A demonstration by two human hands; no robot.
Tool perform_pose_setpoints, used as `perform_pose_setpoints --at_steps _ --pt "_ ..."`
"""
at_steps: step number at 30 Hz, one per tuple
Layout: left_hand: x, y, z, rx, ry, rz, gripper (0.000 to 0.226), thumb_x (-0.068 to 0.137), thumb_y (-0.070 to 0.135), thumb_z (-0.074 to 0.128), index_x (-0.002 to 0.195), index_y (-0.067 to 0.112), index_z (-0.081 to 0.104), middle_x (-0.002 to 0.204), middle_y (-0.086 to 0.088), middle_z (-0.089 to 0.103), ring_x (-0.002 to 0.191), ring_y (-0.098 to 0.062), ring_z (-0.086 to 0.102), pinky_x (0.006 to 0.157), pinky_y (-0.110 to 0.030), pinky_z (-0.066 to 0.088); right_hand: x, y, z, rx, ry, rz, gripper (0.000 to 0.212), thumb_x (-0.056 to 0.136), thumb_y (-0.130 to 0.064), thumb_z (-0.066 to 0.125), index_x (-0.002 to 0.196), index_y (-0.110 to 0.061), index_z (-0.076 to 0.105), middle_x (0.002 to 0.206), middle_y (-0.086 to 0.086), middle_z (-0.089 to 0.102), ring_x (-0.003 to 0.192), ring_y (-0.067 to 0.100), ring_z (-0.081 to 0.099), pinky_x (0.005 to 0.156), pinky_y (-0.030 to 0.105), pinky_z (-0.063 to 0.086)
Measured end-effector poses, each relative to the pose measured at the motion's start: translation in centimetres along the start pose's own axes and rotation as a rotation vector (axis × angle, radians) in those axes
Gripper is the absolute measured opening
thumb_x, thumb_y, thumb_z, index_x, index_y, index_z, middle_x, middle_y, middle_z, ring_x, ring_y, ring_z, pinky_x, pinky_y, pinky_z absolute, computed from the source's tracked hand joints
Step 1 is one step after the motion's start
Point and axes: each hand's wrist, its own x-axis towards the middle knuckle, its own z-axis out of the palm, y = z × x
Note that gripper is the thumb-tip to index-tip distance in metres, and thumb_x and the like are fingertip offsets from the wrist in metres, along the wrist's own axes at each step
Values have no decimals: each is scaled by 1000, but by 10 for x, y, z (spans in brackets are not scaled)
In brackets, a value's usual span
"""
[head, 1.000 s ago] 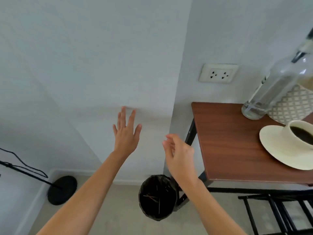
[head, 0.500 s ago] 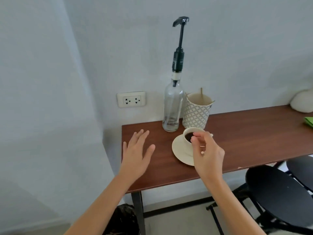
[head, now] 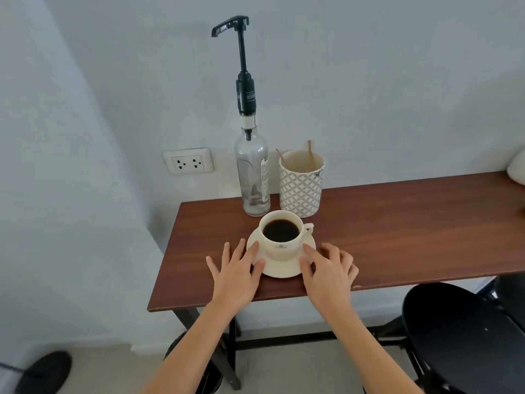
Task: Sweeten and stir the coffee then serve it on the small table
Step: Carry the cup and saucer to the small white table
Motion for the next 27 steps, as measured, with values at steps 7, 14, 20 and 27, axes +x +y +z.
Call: perform_pose_setpoints --at_steps 7,14,20,27 --pt "-17 5 1 29 2 8 54 107 50 24 159 40 16 171 5 14 159 -28 -4 120 -66 -10 -16 7 7 8 75 26 32 91 -37 62 122 -34 67 128 11 54 117 33 39 93 46 34" --pt "-34 -1 3 39 -17 66 53 107 50 27 158 44 14 170 9 15 159 -27 -5 119 -65 -12 -50 9 9 99 232 79 41 85 -28 70 125 -28 66 98 9 44 84 25 39 76 34 40" --pt "-37 -7 1 47 -30 136 53 106 49 31 158 43 18 170 11 17 159 -26 -3 118 -66 -13 -62 6 -9 577 -79 228 49 97 -32 56 144 -30 44 74 1 54 69 14 55 64 20 45" --pt "-42 -13 0 51 -58 187 53 106 50 32 158 43 21 169 12 19 159 -25 -1 118 -66 -14 -57 10 -24 993 -329 300 63 95 -9 60 149 -30 35 113 9 65 93 28 71 62 24 60"
